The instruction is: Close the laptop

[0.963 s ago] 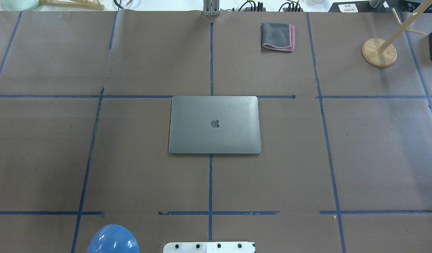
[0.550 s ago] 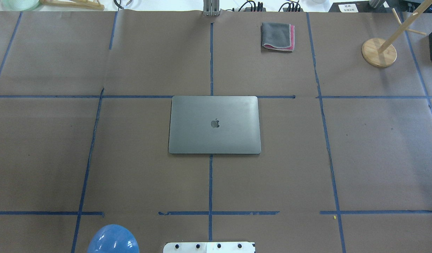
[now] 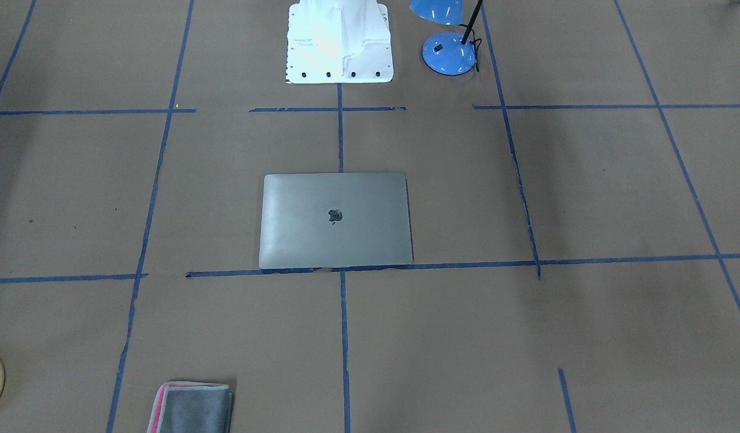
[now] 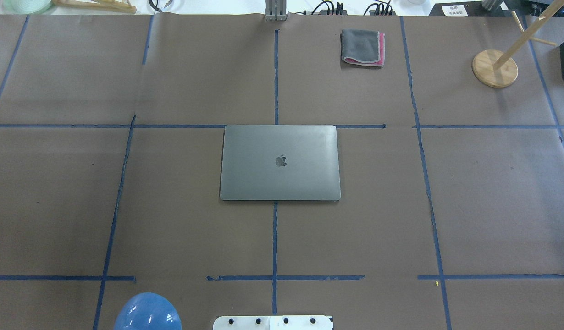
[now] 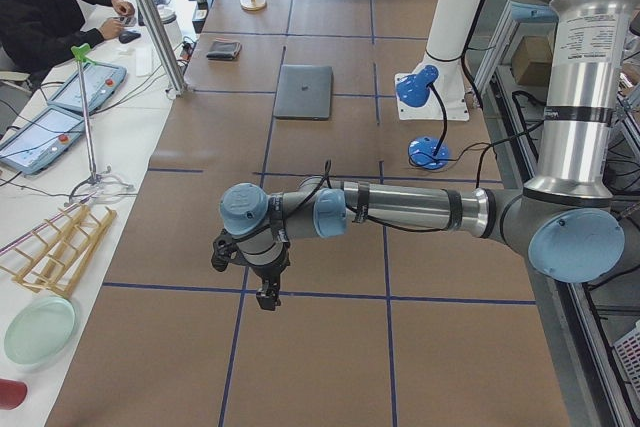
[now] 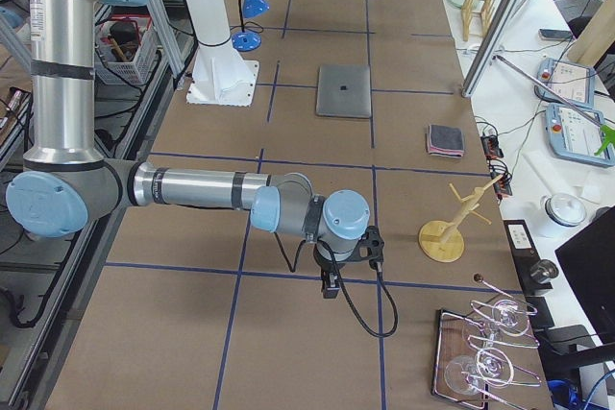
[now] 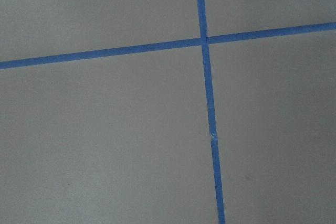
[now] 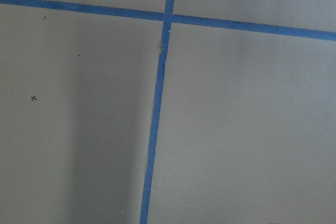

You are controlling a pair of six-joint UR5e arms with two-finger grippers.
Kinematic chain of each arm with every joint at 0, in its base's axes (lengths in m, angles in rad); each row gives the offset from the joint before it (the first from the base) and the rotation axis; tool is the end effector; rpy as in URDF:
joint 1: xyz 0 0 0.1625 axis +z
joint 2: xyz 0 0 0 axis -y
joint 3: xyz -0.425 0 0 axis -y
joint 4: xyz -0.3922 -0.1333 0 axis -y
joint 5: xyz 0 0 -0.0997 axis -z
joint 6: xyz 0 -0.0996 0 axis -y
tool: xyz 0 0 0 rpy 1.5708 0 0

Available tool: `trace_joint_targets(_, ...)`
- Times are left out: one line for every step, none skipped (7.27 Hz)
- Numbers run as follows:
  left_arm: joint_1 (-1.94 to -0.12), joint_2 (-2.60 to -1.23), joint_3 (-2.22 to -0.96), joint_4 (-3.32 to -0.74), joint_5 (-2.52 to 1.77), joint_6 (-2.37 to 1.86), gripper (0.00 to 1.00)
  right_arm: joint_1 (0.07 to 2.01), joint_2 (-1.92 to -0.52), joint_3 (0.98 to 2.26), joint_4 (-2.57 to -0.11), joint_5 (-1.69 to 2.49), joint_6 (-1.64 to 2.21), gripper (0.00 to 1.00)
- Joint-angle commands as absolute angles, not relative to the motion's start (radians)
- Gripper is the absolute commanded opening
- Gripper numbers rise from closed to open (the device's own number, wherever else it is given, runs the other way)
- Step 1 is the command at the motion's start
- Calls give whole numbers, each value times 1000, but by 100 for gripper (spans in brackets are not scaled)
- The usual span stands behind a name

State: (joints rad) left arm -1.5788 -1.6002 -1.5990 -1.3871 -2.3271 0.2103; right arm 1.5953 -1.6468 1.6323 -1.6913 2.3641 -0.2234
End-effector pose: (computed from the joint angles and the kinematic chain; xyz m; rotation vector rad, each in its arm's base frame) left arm -0.0689 -0.4933 0.6491 -0.0371 0.7645 0.1447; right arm 0.0733 -0.4476 0.6746 -0.0290 -0.8023 -0.1346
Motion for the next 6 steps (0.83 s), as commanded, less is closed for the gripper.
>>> trace_joint_targets(-1578,-1600,-1598,-1387,-2327,210,100,1597,-1643,1643,-1687,2370,-152,100)
trace_joint_targets(-1578,-1600,-1598,-1388,-2327,210,100,1617,-1638,1641,-1687,2370,-150,100)
trace_joint_targets(-1578,-1601,-1598,-1388,-2327,210,100,1632,-1637,1641,-1687,2370,-150,100)
trace_joint_targets(-1578,-1603,-1598,-1388,-2327,210,100,1646,-1634,1641,-1686,2370,-152,100)
trace_joint_targets(-1578,-1603,-1600,-1387,-2327,210,100,1647,-1632,1643,-1686,2368,-152,100)
trace_joint_targets(-1578,-1603,-1600,-1388,-2327,210,100,1647,-1632,1641,-1686,2368,-152,100)
